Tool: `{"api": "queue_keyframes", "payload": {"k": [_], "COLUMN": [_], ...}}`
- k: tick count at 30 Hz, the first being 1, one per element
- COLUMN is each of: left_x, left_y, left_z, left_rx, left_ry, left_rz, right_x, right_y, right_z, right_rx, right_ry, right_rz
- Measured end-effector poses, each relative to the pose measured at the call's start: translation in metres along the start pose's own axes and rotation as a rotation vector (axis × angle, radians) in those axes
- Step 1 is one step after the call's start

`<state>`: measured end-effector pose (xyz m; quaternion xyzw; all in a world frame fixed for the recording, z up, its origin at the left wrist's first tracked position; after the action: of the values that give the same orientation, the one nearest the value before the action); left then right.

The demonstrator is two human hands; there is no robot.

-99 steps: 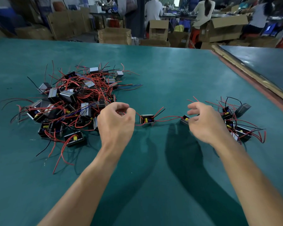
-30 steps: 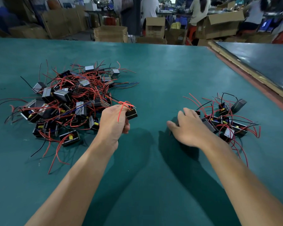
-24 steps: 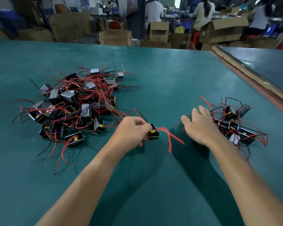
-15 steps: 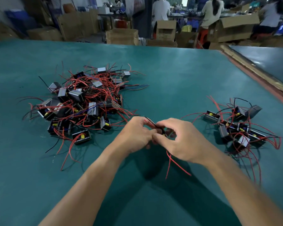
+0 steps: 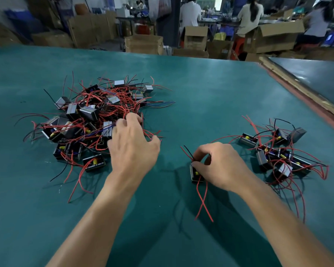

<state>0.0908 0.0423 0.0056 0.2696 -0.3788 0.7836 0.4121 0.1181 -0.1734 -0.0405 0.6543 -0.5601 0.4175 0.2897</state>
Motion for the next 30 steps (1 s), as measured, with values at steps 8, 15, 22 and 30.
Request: {"api": "queue_keyframes", "payload": {"k": [8, 15, 22, 30], "left_x": [-0.026, -0.029, -0.050, -0.068], "left_y": [0.002, -0.005, 0.002, 0.013], "left_z": [-0.015, -0.032, -0.005, 0.014], "left_rx": [0.046, 0.077, -0.055, -0.098], "left_ry": [-0.288, -0.333, 0.066, 0.415], "left_rz": [-0.288, -0.316, -0.409, -0.451], "right_x": [-0.005, -0.007, 0.001, 0.011], "right_y": [-0.001, 0.000, -0.001, -0.002], "right_z": [-0.001, -0.002, -0.004, -0.003], "right_rx": [0.029, 0.047, 0.065, 0.060], "right_ry": [-0.032, -0.089, -0.147, -0.190], "right_rz": [-0.025, -0.053, -0.039, -0.009]}}
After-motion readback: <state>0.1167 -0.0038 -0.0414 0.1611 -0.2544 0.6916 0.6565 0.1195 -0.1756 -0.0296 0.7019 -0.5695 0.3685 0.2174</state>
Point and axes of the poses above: each hand's wrist, its own y-axis away from the middle knuckle, its own x-axis out of the back of the hand, z = x × y, the point moved 9 cm from there along -y, towards the middle knuckle, and after that the axes turned 3 degrees about -x, right-handed, at the moved point
